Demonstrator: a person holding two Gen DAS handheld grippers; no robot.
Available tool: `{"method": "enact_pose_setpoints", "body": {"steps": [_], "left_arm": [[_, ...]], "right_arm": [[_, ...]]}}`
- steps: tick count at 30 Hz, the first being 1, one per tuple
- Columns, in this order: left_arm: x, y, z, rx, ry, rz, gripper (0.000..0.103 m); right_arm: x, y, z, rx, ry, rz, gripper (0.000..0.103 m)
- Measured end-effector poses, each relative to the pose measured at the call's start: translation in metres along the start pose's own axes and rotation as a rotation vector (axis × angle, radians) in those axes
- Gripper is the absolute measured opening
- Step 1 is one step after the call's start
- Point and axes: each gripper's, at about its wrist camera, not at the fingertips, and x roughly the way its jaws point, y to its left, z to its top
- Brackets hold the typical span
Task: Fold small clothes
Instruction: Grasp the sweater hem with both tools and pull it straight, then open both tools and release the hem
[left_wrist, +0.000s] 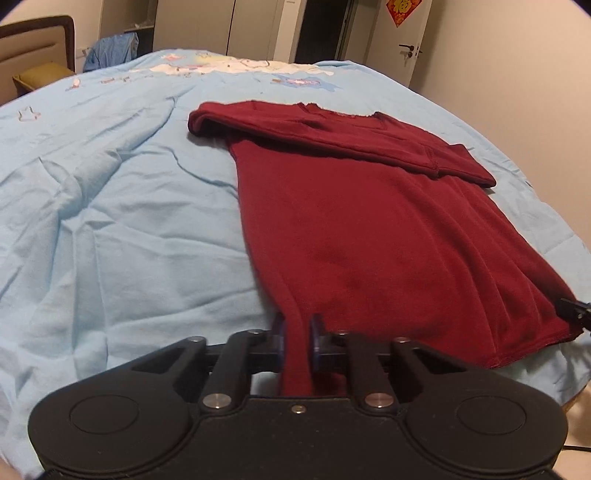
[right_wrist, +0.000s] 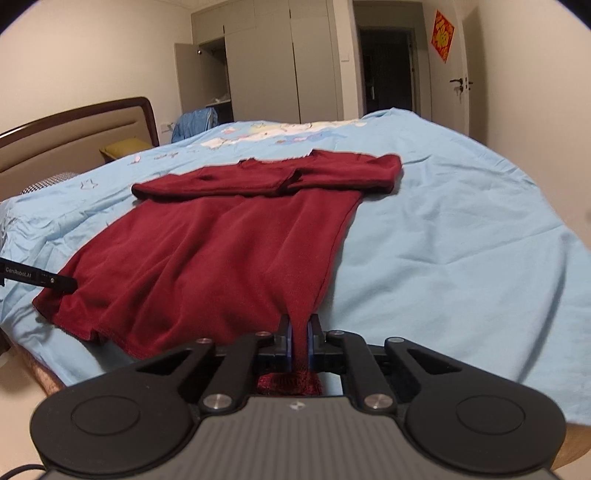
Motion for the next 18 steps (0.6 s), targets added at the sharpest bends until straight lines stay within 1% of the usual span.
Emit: {"method": "enact_pose_setpoints", "body": {"steps": [3,6,10,13,16,18], "left_arm": [[-0.014,-0.003,0.004,-0.025,-0.032,0.022,0.005],[-0.035,-0.004,0.008,-0.035,-0.078,0.037,0.004],[-0.065,-0.005,0.011,-0.026,-0.137,0.044,0.004],[-0.070,-0.004,0.006,-0.004,-0.127,0.063,0.004],[-0.057,0.001,-0.004,-0.033,-0.079,0.058,0.004],[-0.049,0.002,-0.011,-0.038,-0.061,0.060,0.004]], "right_arm": [[-0.013,-0.006,0.006,-0.001,-0.039,-0.024,0.008],[-0.026,-0.012,0.012,0.000,-0.070,-0.029,0.008],[-0.043,-0.011,0.016,-0.043,-0.083,-0.043,0.007],[-0.045,-0.011,0.013,-0.070,-0.073,-0.058,0.007],[-0.035,-0.017,0.007,-0.037,-0.034,-0.048,0.007],[-0.030,-0.017,0.003,-0.037,-0.015,-0.049,0.007]]}}
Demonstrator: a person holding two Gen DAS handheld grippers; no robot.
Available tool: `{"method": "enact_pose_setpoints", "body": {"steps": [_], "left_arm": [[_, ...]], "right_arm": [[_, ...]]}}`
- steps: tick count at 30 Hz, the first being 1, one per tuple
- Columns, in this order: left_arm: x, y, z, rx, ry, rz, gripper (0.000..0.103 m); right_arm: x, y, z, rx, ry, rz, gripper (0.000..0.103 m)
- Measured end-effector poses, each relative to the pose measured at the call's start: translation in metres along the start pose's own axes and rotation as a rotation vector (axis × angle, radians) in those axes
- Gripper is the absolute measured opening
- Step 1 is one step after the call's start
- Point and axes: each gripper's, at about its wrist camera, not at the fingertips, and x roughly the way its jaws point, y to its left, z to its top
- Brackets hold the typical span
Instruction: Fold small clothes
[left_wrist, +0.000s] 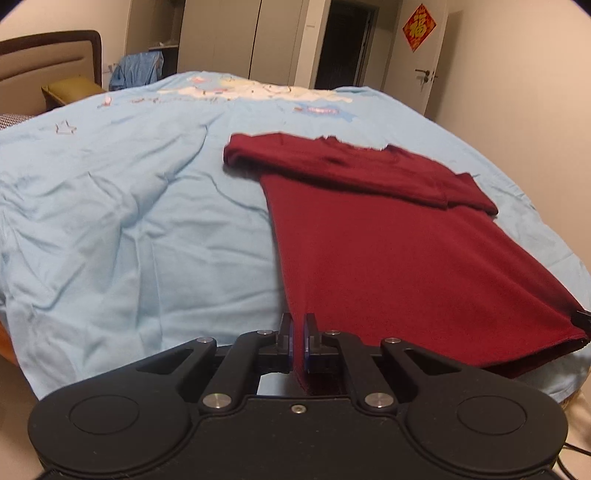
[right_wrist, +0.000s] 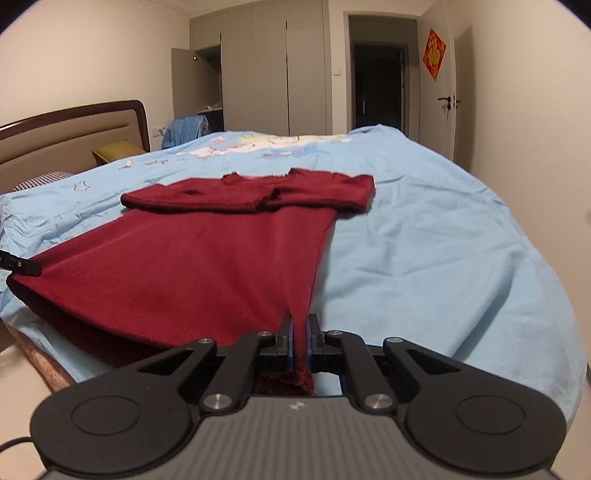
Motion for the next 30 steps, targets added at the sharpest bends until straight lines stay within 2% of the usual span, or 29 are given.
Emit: {"method": "enact_pose_setpoints", "body": {"steps": [5,7,8,10,11,13,15,19,23,30], "left_arm": [[0.010,-0.001,-0.008,0.015,0.024,0.022,0.008],[0.012,0.000,-0.009,0.015,0.031,0.028,0.018],[0.011,0.000,-0.010,0.015,0.030,0.031,0.021],[0.010,0.002,-0.010,0.016,0.028,0.033,0.038],[0.009,0.002,-0.010,0.015,0.026,0.034,0.043],[0.008,0.001,-0.010,0.017,0.019,0.044,0.064],[0.004,-0.002,-0.009,0.032,0.001,0.056,0.076],[-0.001,-0.012,-0.006,0.081,-0.043,0.080,0.098],[-0.003,-0.024,-0.003,0.137,-0.080,0.076,0.102],[0.006,-0.047,-0.002,0.201,-0.076,0.008,0.102]], "right_arm": [[0.008,0.002,-0.005,-0.037,0.029,-0.012,0.008],[0.009,0.002,-0.007,-0.052,0.038,-0.018,0.012],[0.009,0.003,-0.007,-0.060,0.039,-0.021,0.018],[0.009,0.004,-0.008,-0.078,0.040,-0.023,0.035],[0.008,0.005,-0.009,-0.089,0.039,-0.026,0.047],[0.006,0.007,-0.009,-0.122,0.034,-0.028,0.058],[0.004,0.010,-0.009,-0.172,0.026,-0.029,0.076],[-0.002,0.023,-0.011,-0.335,0.003,-0.034,0.093],[-0.003,0.043,-0.018,-0.551,-0.009,-0.037,0.100],[0.017,0.077,-0.045,-0.918,0.057,-0.085,0.101]]}}
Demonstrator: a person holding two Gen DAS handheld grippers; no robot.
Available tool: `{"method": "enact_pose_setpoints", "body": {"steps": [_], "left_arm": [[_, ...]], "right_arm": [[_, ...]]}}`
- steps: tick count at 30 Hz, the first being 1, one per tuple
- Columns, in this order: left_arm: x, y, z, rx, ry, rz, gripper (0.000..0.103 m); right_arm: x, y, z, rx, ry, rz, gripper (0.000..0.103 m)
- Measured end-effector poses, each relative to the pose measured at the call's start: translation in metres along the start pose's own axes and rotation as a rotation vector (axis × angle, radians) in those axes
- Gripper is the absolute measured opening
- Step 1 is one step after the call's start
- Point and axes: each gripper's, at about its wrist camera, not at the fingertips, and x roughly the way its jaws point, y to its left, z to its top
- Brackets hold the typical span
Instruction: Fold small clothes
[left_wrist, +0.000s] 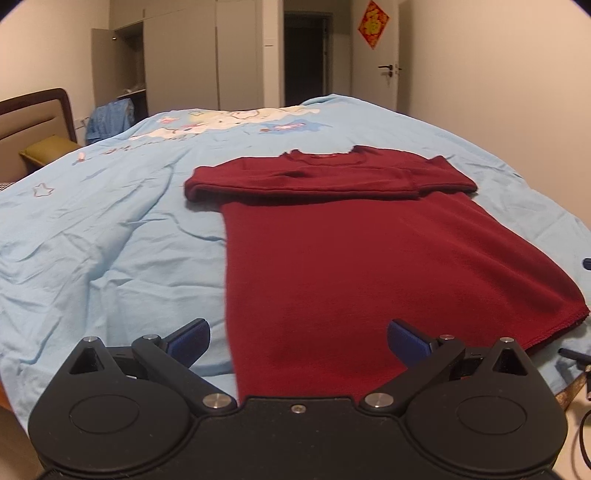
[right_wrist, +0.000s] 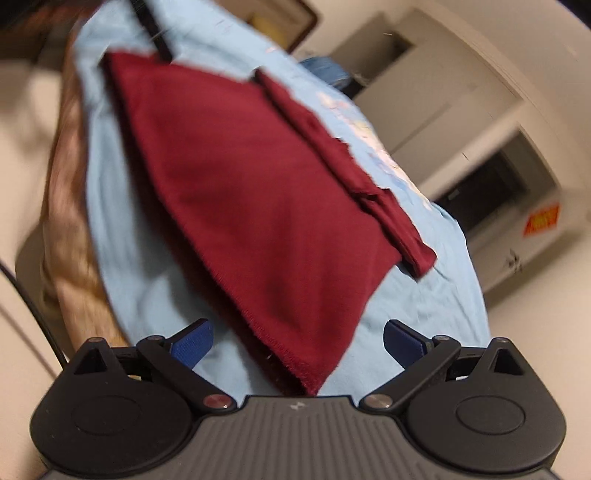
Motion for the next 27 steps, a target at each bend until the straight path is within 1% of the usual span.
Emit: {"method": "enact_pose_setpoints", "body": {"steps": [5,7,9,10,11,12,13,15,18,23,27], "left_arm": [[0.006,-0.013,0.000,0.031,0.003,-0.051,0.102],[0.009,-0.017,0.000,0.045,0.005,-0.069,0.102],[0.011,-0.021,-0.002,0.062,0.008,-0.086,0.102],[0.011,-0.023,-0.003,0.070,0.009,-0.094,0.102],[0.012,-0.025,-0.004,0.078,0.010,-0.103,0.102],[0.012,-0.028,-0.005,0.085,0.010,-0.113,0.102],[0.013,-0.030,-0.006,0.095,0.010,-0.126,0.102],[0.013,-0.036,-0.008,0.118,0.008,-0.149,0.102],[0.013,-0.046,-0.012,0.166,-0.003,-0.182,0.102],[0.012,-0.066,-0.017,0.255,-0.023,-0.232,0.102],[0.015,-0.081,-0.021,0.305,-0.021,-0.271,0.102]], "right_arm": [[0.012,0.012,0.001,-0.052,0.014,-0.010,0.095],[0.014,0.015,0.000,-0.068,0.004,-0.017,0.090],[0.015,0.018,0.000,-0.087,-0.010,-0.019,0.082],[0.015,0.019,-0.002,-0.096,-0.019,-0.018,0.079],[0.014,0.020,-0.001,-0.105,-0.027,-0.016,0.075],[0.014,0.021,-0.002,-0.112,-0.034,-0.010,0.067],[0.013,0.022,-0.002,-0.117,-0.041,-0.001,0.062],[0.012,0.022,-0.002,-0.115,-0.050,0.024,0.039],[0.007,0.018,-0.001,-0.085,-0.078,0.050,0.027],[0.002,-0.006,0.007,0.072,-0.123,0.101,0.023],[0.003,-0.027,0.013,0.191,-0.143,0.144,0.020]]}}
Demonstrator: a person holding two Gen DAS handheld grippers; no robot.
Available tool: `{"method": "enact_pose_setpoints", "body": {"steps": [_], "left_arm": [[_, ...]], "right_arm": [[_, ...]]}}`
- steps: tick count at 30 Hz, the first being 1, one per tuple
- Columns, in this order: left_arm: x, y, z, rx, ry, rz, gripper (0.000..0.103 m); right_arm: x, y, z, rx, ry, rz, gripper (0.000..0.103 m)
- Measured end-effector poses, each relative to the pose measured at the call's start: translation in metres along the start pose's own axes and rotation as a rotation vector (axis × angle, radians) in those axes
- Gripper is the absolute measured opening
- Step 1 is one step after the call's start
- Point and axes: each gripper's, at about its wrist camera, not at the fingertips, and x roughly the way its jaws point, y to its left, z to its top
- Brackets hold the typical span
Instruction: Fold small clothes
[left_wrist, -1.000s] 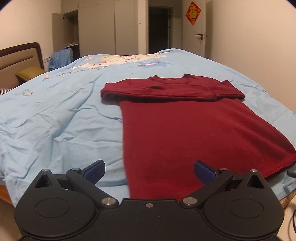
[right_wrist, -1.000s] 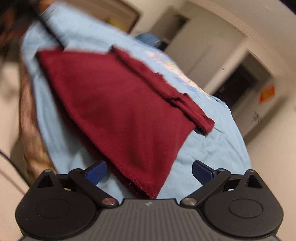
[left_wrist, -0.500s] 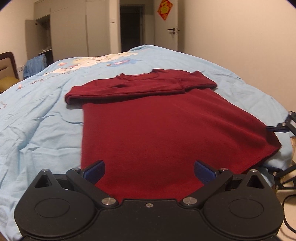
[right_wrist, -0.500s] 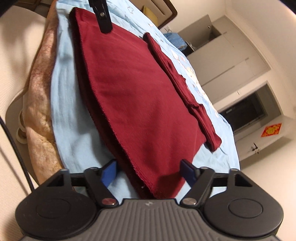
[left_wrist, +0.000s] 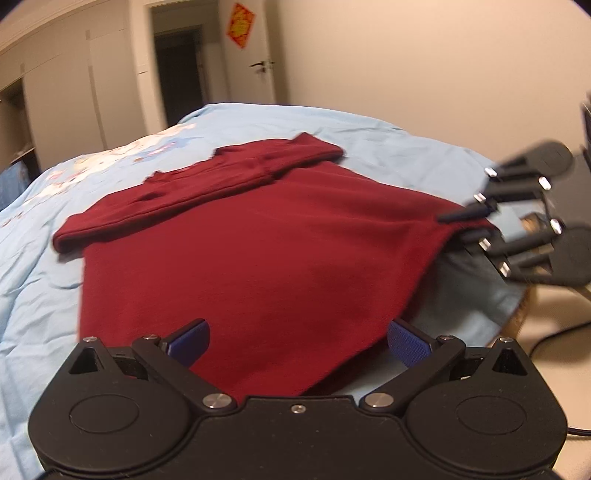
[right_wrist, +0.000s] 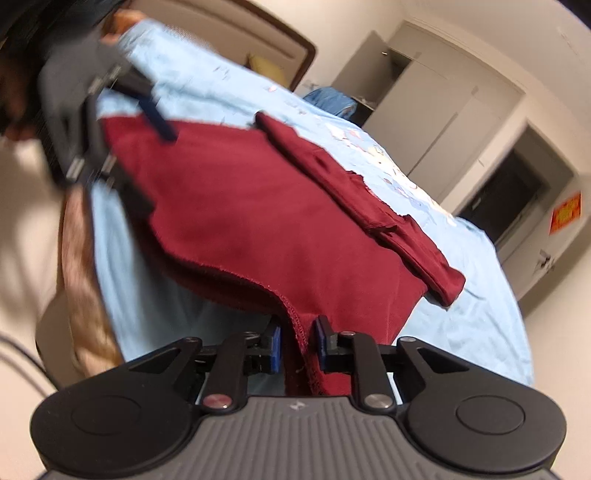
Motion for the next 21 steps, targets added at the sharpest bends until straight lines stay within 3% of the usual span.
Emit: {"method": "enact_pose_setpoints", "body": {"steps": [11,15,21], "left_arm": [[0.026,-0.017,0.000,0.044,0.042,0.001,0.102],[0.030,-0.010,-0.001,0.044,0.060,0.068,0.100],[0.022,0.018,-0.010,0.025,0.096,0.184,0.086]], "right_arm": [[0.010,-0.055,0.018,0.300,-0.036,0.085,0.017],[0.022,-0.067,0.020,0.353,-0.040,0.085,0.015],[0.034,-0.075,0.020,0.376,-0.043,0.090,0.014]]}}
